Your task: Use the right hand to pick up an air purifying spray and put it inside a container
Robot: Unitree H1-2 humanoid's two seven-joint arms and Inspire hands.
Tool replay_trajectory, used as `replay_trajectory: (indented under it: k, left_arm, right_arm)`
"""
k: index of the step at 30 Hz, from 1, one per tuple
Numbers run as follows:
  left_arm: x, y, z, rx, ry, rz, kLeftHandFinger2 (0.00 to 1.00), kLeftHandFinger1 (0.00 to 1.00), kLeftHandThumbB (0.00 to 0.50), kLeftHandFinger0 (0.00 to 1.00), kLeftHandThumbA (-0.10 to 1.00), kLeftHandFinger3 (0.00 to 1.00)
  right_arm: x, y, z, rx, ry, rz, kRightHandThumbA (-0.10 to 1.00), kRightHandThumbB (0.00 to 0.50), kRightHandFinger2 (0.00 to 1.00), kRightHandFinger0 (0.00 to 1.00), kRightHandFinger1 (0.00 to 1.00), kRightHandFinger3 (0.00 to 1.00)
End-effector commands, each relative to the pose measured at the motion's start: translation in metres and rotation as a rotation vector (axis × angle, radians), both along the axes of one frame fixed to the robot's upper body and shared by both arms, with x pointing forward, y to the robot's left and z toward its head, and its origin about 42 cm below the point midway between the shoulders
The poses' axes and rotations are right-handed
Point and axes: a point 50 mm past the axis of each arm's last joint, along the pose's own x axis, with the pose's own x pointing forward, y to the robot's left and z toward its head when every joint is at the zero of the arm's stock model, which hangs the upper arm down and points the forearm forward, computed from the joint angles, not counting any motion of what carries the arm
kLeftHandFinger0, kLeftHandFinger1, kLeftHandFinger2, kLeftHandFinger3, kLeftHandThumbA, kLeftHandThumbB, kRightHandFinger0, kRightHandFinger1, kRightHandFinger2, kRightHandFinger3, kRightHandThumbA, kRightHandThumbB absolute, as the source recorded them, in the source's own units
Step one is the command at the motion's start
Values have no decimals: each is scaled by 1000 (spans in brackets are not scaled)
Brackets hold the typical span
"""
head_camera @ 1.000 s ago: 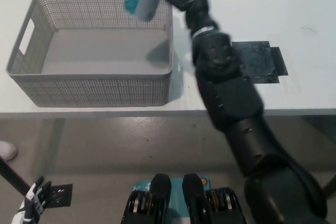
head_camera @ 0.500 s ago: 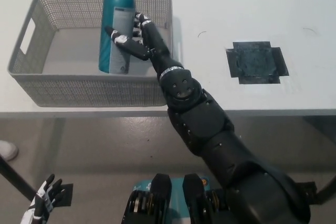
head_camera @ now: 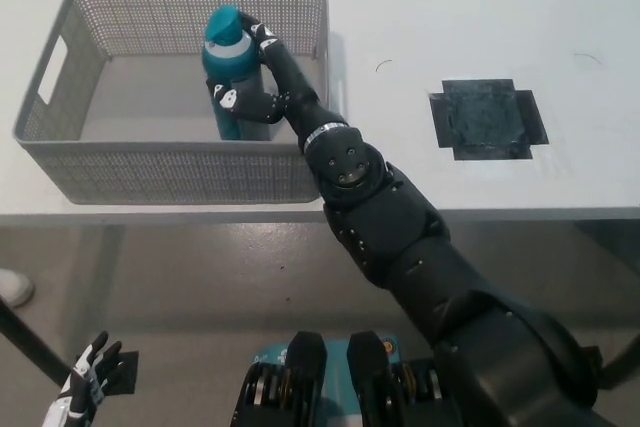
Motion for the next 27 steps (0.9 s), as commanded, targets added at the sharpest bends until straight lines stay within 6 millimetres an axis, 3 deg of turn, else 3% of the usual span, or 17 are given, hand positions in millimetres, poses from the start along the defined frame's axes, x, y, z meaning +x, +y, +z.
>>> replay_trajectory:
  k: [1, 9, 10, 12, 16, 20, 24, 26, 27]
  left_arm:
    - [-5, 2, 6, 17, -32, 7, 1000, 1000, 150, 1000, 1000, 1000]
    - [-10, 6, 3, 13, -26, 17, 1000, 1000, 162, 1000, 958, 1000]
    - [-11, 6, 2, 14, -23, 19, 1000, 1000, 156, 1000, 962, 1000]
    - [-12, 8, 4, 14, -16, 18, 1000, 1000, 140, 1000, 950, 1000]
    - [-12, 12, 4, 20, -15, 35, 1000, 1000, 138, 1000, 933, 1000]
    - [-13, 16, 3, 36, -4, 34, 1000, 1000, 174, 1000, 989, 1000]
    - [-16, 17, 1, 22, 2, 34, 1000, 1000, 194, 1000, 952, 1000]
    - [-17, 15, -1, 25, 6, 33, 1000, 1000, 142, 1000, 977, 1000]
    - [-18, 15, -1, 23, 7, 34, 1000, 1000, 150, 1000, 988, 1000]
  right_arm:
    - [2, 7, 23, -44, -75, 103, 532, 500, 1000, 1000, 1000, 1000]
    - [5, -8, 51, -18, -120, 124, 482, 500, 1000, 1000, 1000, 1000]
    - [5, -10, 54, -15, -128, 121, 522, 500, 1000, 1000, 1000, 1000]
    - [7, -22, 72, -3, -172, 96, 597, 500, 1000, 1000, 1000, 1000]
    - [6, -41, 104, 59, -219, 87, 570, 500, 1000, 1000, 1000, 1000]
    - [2, -68, 149, 97, -309, 65, 588, 500, 1000, 1000, 1000, 1000]
    - [-9, -88, 177, 119, -375, 71, 581, 500, 1000, 1000, 1000, 1000]
    - [-17, -100, 189, 134, -421, 59, 578, 500, 1000, 1000, 1000, 1000]
    - [-22, -105, 192, 141, -437, 53, 576, 500, 1000, 1000, 1000, 1000]
